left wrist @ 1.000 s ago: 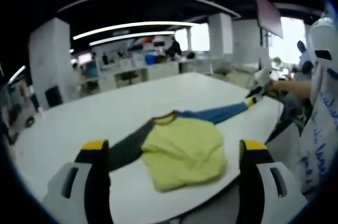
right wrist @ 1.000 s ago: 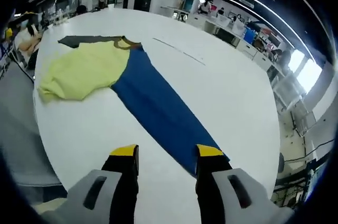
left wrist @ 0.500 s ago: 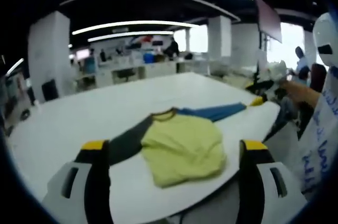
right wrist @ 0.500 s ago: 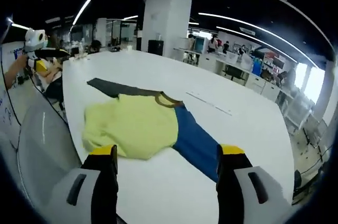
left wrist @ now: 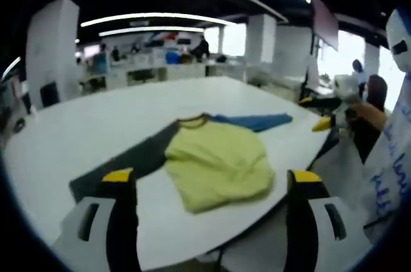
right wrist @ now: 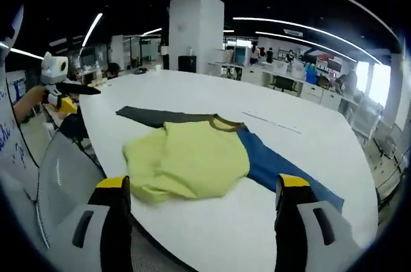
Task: Fold the garment on the visible template until the final outline fits inside the template.
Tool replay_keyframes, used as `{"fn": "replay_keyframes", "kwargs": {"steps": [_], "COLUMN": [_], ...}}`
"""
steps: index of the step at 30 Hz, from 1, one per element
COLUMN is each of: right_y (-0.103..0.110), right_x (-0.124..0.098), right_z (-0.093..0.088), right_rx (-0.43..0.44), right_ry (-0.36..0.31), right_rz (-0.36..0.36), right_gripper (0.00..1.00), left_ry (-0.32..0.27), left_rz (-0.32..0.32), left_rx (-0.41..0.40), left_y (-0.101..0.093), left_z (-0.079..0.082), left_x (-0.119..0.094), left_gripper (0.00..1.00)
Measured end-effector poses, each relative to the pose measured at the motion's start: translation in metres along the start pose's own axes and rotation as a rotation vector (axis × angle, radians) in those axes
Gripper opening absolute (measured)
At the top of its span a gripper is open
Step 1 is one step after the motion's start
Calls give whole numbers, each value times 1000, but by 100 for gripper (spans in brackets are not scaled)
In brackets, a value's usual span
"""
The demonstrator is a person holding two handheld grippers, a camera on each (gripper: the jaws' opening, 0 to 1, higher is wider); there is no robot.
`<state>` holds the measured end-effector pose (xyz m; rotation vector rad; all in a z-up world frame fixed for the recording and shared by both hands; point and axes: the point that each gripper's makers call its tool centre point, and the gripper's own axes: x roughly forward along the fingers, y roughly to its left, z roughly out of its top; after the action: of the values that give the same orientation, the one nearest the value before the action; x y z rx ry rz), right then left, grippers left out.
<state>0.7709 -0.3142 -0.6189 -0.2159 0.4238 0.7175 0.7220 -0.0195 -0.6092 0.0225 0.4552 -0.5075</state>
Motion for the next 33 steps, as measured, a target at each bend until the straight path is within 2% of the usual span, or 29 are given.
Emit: {"fn": "replay_keyframes", "kwargs": {"steps": [3,6,11,14,16,17,18,20,22,27,30,33], "right_y": [12,23,36,42,45,46,46,45,42,39,40,41], "right_x": [4,8,15,19,20,19,19,16,12,7,7,8], "right_z": [1,3,3,3,5,6,7,8,8,1,0,2], "right_rx": [19,47,74,92,97,92,89,88,92,89,86,80], "right_ry": [-9,-26,-41,-41,-46,-47,-46,-48,-48,-26,-22,-26], "right_rz": [-9,-14,-22,-31,-34,-42,-48,-60,-76,-92,-91,-89], "right_gripper": [95,96,100,100,100,100,100,99,98,97,97,96], "left_ry": [8,39,108,121,113,143,182,204,218,220,253,287], "left_rz": [-32,-66,-86,-108,-125,-126,-135,-135,-149,-163,-152,-152], "left_rx": [-31,-44,56,54,112,124,171,239,279,349,457,501], "left_y": [8,12,22,23,22,23,23,25,23,22,28,35], "left_z": [-12,-25,-45,-52,-56,-63,-73,-82,-90,-94,-102,-110], "left_x": [7,16,29,36,42,44,48,56,62,72,76,81], "left_gripper": [77,72,65,58,52,49,47,47,41,24,21,15]}}
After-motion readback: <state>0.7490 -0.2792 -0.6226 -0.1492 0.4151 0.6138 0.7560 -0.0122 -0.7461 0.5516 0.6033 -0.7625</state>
